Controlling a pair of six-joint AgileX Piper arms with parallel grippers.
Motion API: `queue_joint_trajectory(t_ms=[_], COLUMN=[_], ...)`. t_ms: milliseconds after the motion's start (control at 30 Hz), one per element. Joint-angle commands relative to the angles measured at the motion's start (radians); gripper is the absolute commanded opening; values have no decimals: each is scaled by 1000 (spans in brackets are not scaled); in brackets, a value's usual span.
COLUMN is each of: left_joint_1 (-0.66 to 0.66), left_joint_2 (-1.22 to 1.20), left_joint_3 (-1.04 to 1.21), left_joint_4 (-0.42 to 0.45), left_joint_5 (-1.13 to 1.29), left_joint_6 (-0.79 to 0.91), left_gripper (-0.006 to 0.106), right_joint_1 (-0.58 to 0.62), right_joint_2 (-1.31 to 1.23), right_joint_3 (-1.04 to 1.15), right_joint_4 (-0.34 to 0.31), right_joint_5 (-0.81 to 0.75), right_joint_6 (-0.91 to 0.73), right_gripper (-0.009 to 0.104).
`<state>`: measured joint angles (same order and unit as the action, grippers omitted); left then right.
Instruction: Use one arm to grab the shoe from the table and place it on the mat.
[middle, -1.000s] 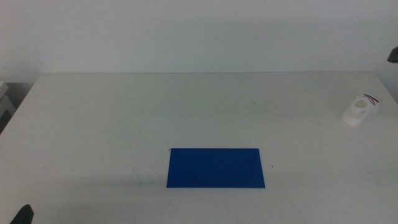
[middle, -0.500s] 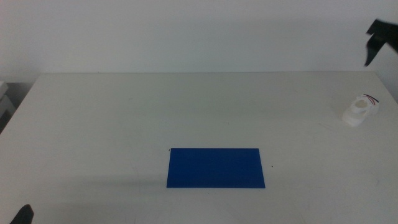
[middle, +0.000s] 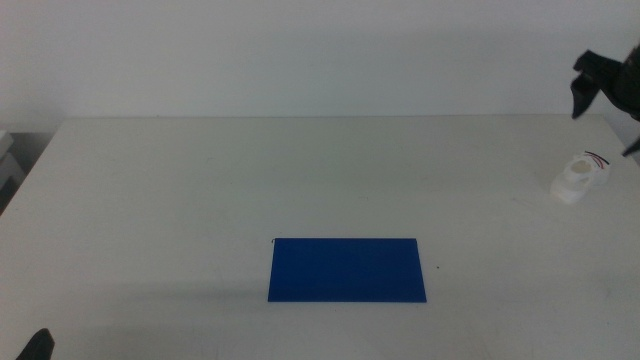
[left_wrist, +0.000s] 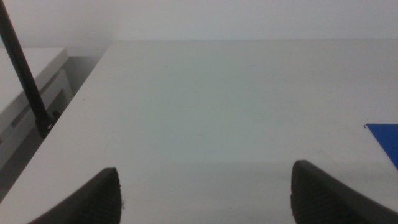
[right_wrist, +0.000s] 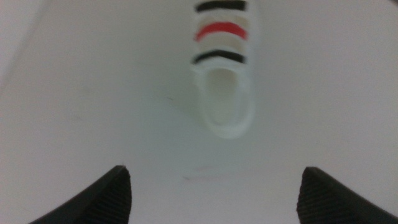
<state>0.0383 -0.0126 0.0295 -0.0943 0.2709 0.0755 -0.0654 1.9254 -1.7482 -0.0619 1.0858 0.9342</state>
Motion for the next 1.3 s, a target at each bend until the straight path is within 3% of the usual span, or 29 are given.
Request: queue_joint_trajectory(t_ms=[0,333,467,833,1267], left_joint_1=[-4,-4,-4,-4,-4], left_joint_2=[-13,-13,-13,-13,-13], left_joint_3=[7,7,7,7,7], left_joint_4=[-8,-8,-8,-8,-8], left_joint_5=[-80,-80,-80,-80,-80], left_joint_6=[-4,-4,-4,-4,-4], left_gripper=[94,94,94,94,94], right_joint_1=[-7,-40,-53,-81,-81], right_joint_2=[-15,216,274,292,346], right_joint_3=[-85,-368,-447,-442,-440], right_joint_4=[9,23,12,-23,-2], right_joint_5=[-20,194,202,203,203], right_joint_6=[52,154,153,115,75], right_gripper=[84,84,84,84,84])
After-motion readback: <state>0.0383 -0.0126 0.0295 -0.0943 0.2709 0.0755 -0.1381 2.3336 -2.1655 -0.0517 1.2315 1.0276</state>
